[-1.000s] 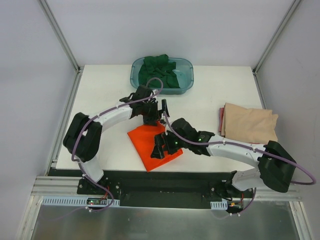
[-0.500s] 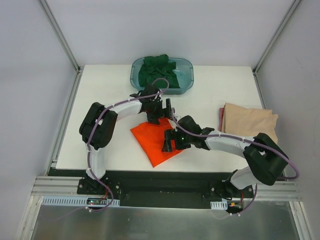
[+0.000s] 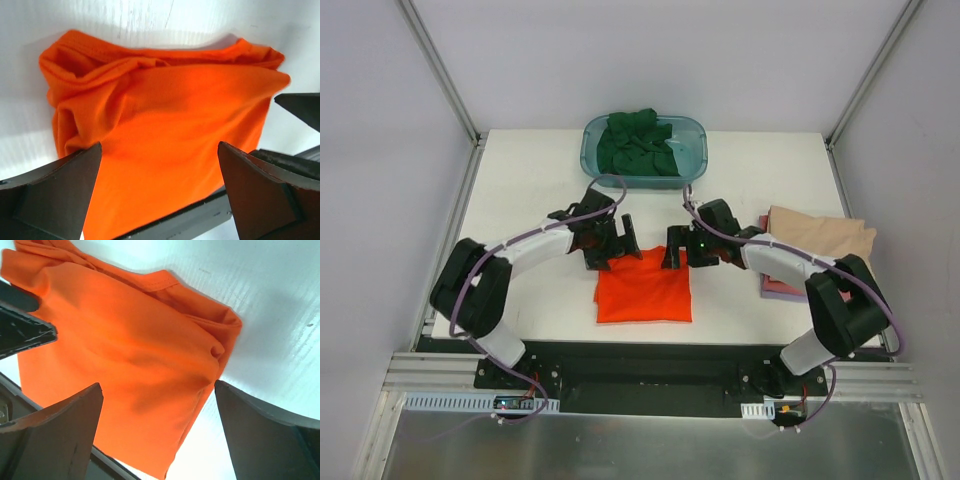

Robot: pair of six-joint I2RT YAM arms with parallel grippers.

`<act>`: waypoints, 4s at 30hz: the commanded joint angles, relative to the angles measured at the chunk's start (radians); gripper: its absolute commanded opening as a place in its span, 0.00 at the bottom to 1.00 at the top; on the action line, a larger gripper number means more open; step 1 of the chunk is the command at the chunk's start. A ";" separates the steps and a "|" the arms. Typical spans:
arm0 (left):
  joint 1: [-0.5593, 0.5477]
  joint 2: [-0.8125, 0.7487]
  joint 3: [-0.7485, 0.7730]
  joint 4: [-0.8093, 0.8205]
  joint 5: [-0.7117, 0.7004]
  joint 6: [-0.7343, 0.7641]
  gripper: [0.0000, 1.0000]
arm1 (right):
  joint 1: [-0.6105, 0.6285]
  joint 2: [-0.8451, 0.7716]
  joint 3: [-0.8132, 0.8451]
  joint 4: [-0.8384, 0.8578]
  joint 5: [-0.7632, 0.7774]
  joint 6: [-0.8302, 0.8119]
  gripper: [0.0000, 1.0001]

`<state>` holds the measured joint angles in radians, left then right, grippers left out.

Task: Fold and stack the t-shirts
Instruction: Fold the long partially folded tshirt into a neat square, then put the neatly folded tshirt into the corner of the board with the right arm

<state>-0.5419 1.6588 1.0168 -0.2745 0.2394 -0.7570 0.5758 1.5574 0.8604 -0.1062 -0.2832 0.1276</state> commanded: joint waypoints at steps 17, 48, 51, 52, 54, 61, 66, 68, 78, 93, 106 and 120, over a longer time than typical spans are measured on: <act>0.158 -0.539 -0.265 -0.026 -0.200 -0.018 0.99 | 0.080 -0.412 -0.189 -0.124 0.220 0.313 0.96; 0.286 -0.554 -0.339 -0.014 -0.193 0.005 0.99 | 0.363 0.219 0.086 -0.241 0.460 0.390 0.19; 0.295 -0.582 -0.353 -0.014 -0.218 0.005 0.99 | 0.364 0.190 0.092 -0.236 0.518 0.305 0.06; 0.301 -0.594 -0.359 -0.014 -0.227 0.005 0.99 | 0.364 0.176 0.098 -0.245 0.536 0.269 0.03; 0.307 -0.611 -0.369 -0.014 -0.233 0.005 0.99 | 0.364 0.149 0.126 -0.298 0.614 0.202 0.01; 0.318 -0.637 -0.382 -0.015 -0.262 0.018 0.99 | 0.360 0.106 0.256 -0.617 1.059 0.054 0.00; 0.323 -0.634 -0.385 -0.017 -0.269 0.012 0.99 | 0.303 0.078 0.256 -0.699 1.243 -0.060 0.00; 0.323 -0.633 -0.382 -0.015 -0.265 0.016 0.99 | 0.267 0.056 0.252 -0.701 1.276 -0.109 0.00; 0.329 -0.676 -0.397 -0.015 -0.298 0.015 0.99 | 0.139 -0.101 0.295 -0.757 1.403 -0.236 0.01; 0.338 -0.686 -0.396 -0.017 -0.296 0.019 0.99 | 0.007 -0.298 0.376 -0.747 1.323 -0.379 0.01; 0.349 -0.694 -0.396 -0.015 -0.290 0.024 0.99 | -0.146 -0.359 0.488 -0.751 1.072 -0.457 0.00; 0.356 -0.679 -0.393 -0.015 -0.278 0.028 0.99 | -0.456 -0.252 0.407 -0.624 0.898 -0.534 0.01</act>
<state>-0.2005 0.9794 0.6239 -0.2928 -0.0357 -0.7464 0.1978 1.2808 1.2831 -0.8082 0.6659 -0.3553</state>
